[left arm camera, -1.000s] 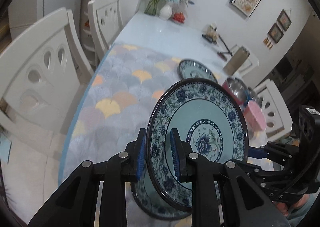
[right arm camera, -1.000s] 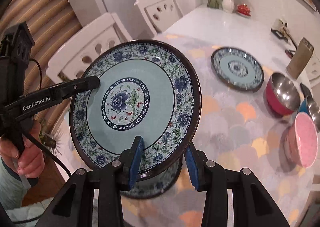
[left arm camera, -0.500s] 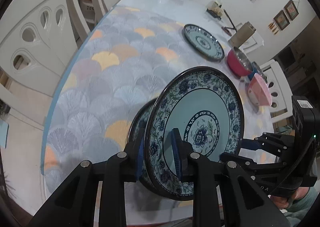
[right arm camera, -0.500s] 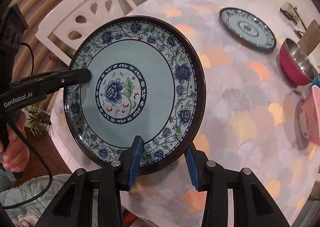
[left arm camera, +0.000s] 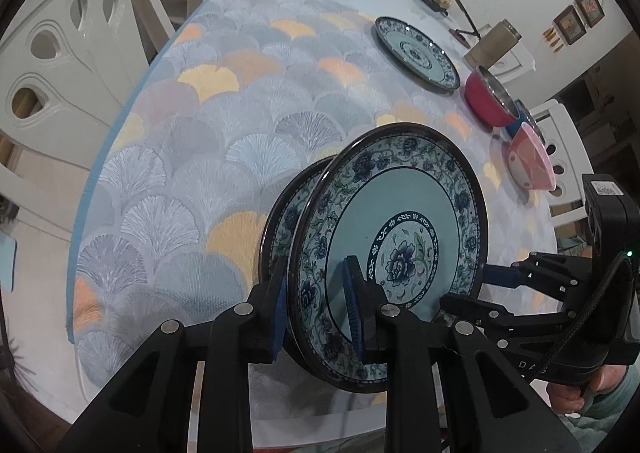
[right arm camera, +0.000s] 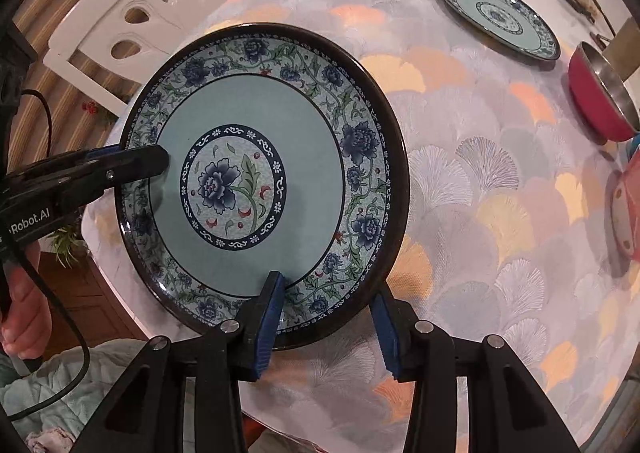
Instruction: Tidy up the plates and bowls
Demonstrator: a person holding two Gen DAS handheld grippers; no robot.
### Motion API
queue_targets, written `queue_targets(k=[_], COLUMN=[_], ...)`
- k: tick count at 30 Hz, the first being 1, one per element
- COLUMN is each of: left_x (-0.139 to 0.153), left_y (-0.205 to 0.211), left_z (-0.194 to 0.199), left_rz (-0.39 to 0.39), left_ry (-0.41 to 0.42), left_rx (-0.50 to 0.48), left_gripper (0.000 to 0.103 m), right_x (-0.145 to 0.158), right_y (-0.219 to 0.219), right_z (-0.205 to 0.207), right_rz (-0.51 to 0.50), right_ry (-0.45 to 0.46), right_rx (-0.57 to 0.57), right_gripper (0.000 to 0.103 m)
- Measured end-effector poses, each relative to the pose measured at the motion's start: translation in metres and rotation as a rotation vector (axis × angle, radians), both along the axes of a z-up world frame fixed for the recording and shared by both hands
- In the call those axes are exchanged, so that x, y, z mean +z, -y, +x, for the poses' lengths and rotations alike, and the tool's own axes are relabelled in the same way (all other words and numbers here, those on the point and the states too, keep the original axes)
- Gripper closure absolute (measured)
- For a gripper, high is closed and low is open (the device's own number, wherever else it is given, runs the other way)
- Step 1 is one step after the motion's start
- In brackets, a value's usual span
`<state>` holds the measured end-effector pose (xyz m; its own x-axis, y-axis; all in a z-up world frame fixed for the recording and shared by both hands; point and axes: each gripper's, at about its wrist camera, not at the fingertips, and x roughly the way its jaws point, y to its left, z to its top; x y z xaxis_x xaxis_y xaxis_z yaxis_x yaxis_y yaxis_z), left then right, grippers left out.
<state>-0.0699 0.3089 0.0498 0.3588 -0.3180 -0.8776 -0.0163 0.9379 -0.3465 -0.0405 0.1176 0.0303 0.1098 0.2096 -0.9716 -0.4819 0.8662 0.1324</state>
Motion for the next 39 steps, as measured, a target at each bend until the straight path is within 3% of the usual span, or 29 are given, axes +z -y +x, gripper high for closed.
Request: queue_targets(k=[8, 16, 21, 25, 29, 33, 39], left_x=[-0.008, 0.004, 0.004, 0.011, 0.016, 0.027, 0.06], left_y=[-0.006, -0.022, -0.016, -0.006, -0.014, -0.017, -0.011], left_z=[0.0, 0.002, 0.009, 0.011, 0.018, 0.026, 0.059], left_rz=[-0.022, 0.001, 0.024, 0.073, 0.042, 0.068, 0.111], left_ry=[-0.037, -0.002, -0.012, 0.029, 0.038, 0.069, 0.179], left_rx=[0.014, 0.053, 0.006, -0.018, 0.003, -0.001, -0.058], left_gripper=[0.081, 0.078, 0.078, 0.078, 0.078, 0.078, 0.078], right_x=[-0.002, -0.002, -0.001, 0.002, 0.011, 0.026, 0.057], right_y=[-0.008, -0.012, -0.009, -0.004, 0.002, 0.01, 0.014], right_z=[-0.002, 0.0, -0.001, -0.002, 0.002, 0.011, 0.032], right_rz=[-0.024, -0.029, -0.021, -0.013, 0.01, 0.027, 0.057], right_ry=[-0.024, -0.03, -0.025, -0.02, 0.0, 0.037, 0.118], right_rx=[-0.003, -0.008, -0.02, -0.033, -0.061, -0.092, -0.135], right_gripper=[0.059, 0.059, 0.059, 0.059, 0.059, 0.059, 0.058])
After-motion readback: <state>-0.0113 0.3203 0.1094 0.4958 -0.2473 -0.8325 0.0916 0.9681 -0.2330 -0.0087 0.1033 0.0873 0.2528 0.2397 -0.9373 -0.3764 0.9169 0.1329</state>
